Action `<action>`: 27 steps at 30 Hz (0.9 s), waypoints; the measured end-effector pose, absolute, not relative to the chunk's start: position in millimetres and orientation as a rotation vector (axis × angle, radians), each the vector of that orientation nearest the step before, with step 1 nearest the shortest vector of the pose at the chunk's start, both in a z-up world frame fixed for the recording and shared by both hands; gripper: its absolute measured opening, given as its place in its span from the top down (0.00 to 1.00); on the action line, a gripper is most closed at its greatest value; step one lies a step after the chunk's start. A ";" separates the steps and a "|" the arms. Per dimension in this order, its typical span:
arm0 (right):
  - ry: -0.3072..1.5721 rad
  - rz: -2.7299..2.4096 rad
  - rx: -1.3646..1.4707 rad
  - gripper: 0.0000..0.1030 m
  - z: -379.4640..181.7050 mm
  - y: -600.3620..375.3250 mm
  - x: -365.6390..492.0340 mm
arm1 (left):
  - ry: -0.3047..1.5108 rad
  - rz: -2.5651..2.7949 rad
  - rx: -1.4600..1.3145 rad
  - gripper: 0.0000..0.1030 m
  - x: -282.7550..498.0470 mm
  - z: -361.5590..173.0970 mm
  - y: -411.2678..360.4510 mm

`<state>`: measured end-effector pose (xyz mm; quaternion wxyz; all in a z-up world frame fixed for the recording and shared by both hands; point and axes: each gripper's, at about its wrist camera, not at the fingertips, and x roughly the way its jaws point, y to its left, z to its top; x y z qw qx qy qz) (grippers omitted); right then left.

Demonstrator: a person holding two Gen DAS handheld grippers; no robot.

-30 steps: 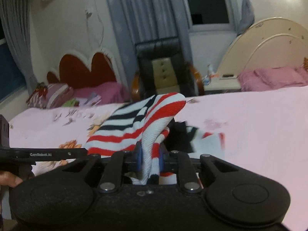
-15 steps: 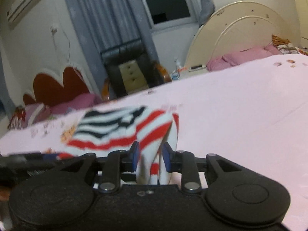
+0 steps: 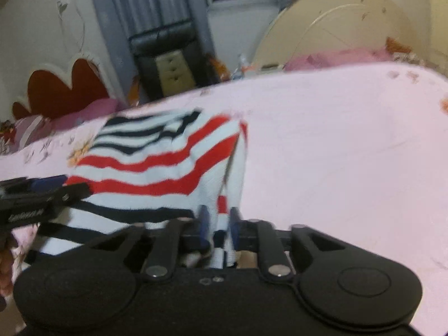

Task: Fold small clothes

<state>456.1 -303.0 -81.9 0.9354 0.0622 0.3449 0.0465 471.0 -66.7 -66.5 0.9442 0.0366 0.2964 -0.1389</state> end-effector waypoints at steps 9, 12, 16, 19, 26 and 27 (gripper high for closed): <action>0.639 0.267 -0.034 0.96 -74.9 -271.9 411.8 | 0.639 -0.265 0.046 0.46 425.3 -79.7 -57.2; 0.736 0.236 -0.157 1.00 -105.2 -269.2 414.0 | 0.631 -0.289 0.139 0.46 421.7 -83.5 -69.0; 0.660 0.246 -0.095 0.89 -73.9 -271.6 415.7 | 0.572 -0.289 0.154 0.46 423.3 -63.2 -61.0; 0.632 0.173 0.051 0.79 -61.1 -294.5 445.7 | 0.577 -0.251 0.095 0.46 441.7 -59.4 -46.0; 0.733 0.159 0.194 0.79 -82.1 -314.2 515.9 | 0.629 -0.232 -0.038 0.46 484.8 -71.6 -36.7; 0.734 0.171 0.193 0.83 -84.4 -314.1 518.7 | 0.639 -0.236 -0.036 0.46 487.8 -74.7 -39.6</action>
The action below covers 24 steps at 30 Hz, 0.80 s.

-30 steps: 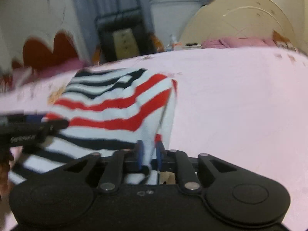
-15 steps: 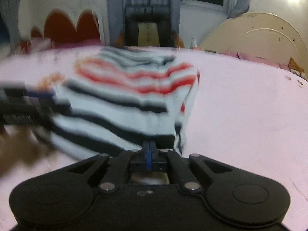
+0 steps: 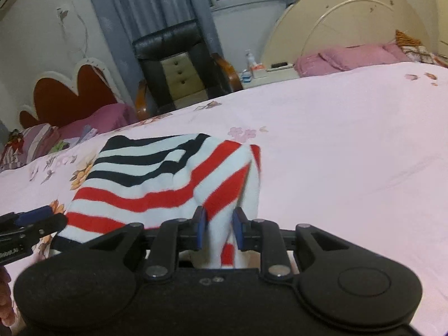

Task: Fold small clothes

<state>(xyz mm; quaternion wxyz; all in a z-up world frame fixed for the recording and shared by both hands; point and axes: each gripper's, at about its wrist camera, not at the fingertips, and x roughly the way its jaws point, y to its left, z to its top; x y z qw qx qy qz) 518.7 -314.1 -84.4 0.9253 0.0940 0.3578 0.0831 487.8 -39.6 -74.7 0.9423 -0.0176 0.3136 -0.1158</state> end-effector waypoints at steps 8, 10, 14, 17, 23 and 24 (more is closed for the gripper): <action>0.597 0.131 -0.101 0.91 -93.8 -289.2 499.9 | 0.659 -0.264 -0.009 0.46 499.5 -85.8 -60.5; 0.653 0.138 -0.074 0.91 -104.2 -293.7 510.6 | 0.659 -0.265 -0.001 0.46 499.2 -81.9 -60.3; 0.566 0.140 0.002 0.83 -75.6 -307.3 507.5 | 0.601 -0.242 0.008 0.46 502.3 -70.1 -51.1; 0.562 0.152 0.032 0.87 -68.1 -308.4 532.4 | 0.629 -0.215 -0.021 0.46 521.2 -71.6 -48.0; 0.707 0.136 -0.137 0.96 -107.7 -290.2 576.2 | 0.695 -0.232 0.081 0.46 541.6 -82.2 -67.2; 0.704 0.131 -0.149 0.96 -108.2 -288.9 575.4 | 0.696 -0.233 0.095 0.45 541.8 -81.5 -68.6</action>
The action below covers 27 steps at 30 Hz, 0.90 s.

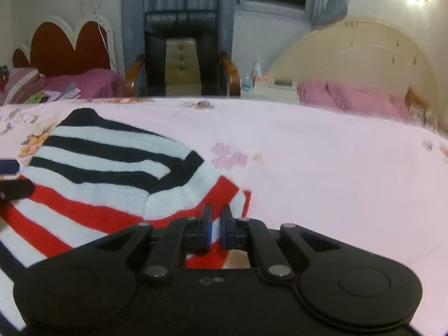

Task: Fold small clothes

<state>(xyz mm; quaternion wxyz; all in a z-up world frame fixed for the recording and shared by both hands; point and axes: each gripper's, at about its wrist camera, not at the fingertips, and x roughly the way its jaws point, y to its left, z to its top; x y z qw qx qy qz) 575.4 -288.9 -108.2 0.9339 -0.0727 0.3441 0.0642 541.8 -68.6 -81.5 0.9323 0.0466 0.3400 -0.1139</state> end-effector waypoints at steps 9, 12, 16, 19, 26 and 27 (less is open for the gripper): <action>0.669 0.177 0.171 0.48 -77.1 -332.2 534.8 | 0.632 -0.260 0.109 0.12 508.0 -53.7 -64.4; 0.703 0.208 0.277 0.48 -77.5 -350.3 522.7 | 0.626 -0.273 0.118 0.12 501.2 -48.8 -66.7; 0.728 0.243 0.385 0.45 -79.3 -366.9 512.7 | 0.645 -0.281 0.107 0.12 497.3 -48.4 -64.4; 0.793 0.276 0.445 0.41 -83.2 -373.6 511.7 | 0.688 -0.323 -0.013 0.13 495.2 -51.3 -46.6; 0.924 0.392 0.624 0.41 -107.9 -392.6 517.2 | 0.884 -0.449 -0.540 0.26 509.1 -96.9 23.3; 0.937 0.389 0.649 0.41 -113.5 -395.9 518.8 | 0.916 -0.478 -0.594 0.26 512.5 -104.1 27.0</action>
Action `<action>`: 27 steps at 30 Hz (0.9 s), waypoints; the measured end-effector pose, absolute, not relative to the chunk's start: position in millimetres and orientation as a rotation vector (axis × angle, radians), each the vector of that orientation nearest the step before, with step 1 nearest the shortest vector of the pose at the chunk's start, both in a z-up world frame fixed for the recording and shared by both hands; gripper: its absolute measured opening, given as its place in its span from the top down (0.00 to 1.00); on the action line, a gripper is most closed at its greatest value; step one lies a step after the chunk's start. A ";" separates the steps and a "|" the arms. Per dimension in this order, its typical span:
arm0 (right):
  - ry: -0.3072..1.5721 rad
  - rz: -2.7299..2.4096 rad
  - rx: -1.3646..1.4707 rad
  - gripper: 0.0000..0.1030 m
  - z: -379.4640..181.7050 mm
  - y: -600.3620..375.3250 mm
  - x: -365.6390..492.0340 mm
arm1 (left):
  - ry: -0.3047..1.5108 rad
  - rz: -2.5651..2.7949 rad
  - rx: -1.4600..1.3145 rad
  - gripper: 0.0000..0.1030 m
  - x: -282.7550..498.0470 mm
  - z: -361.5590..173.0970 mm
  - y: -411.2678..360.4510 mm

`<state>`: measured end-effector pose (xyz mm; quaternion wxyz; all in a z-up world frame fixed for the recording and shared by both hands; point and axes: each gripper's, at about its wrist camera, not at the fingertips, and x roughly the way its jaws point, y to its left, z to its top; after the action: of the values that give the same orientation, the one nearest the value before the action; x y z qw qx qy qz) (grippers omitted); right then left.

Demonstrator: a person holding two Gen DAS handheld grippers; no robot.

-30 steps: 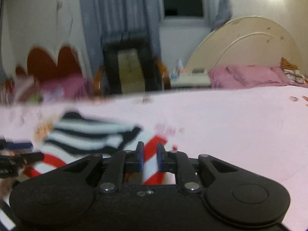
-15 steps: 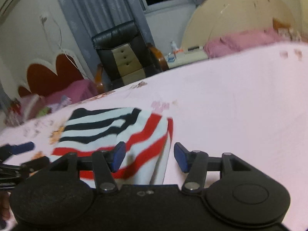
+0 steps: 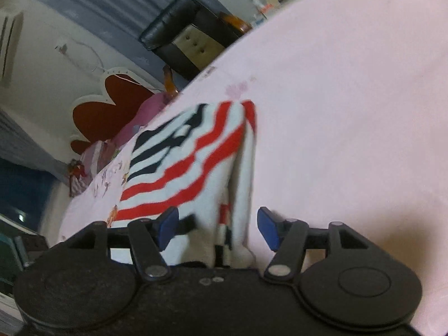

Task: Fold small clothes

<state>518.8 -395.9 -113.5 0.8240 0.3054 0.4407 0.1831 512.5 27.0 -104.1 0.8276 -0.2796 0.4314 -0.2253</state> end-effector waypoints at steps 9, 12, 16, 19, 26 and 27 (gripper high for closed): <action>1.011 0.489 0.722 0.39 -131.7 -403.1 524.0 | 0.978 -0.557 -0.640 0.25 516.5 -128.3 13.9; 1.019 0.518 0.720 0.38 -133.2 -399.5 526.5 | 0.973 -0.568 -0.627 0.26 523.6 -128.3 6.8; 1.018 0.543 0.717 0.37 -135.1 -388.2 533.7 | 0.968 -0.562 -0.581 0.27 534.0 -123.9 -3.2; 1.023 0.549 0.643 0.38 -129.6 -381.9 532.4 | 0.975 -0.570 -0.567 0.29 534.8 -123.2 -1.6; 1.036 0.581 0.692 0.42 -135.0 -390.2 542.1 | 0.958 -0.563 -0.545 0.29 535.6 -123.7 -4.5; 1.030 0.578 0.689 0.40 -134.8 -384.7 544.9 | 0.954 -0.558 -0.530 0.31 535.5 -122.4 -6.8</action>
<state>544.9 -384.7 -134.8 0.7751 0.3185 0.4760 0.2669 535.5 -6.8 -122.4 0.8180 -0.2487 0.4477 -0.2620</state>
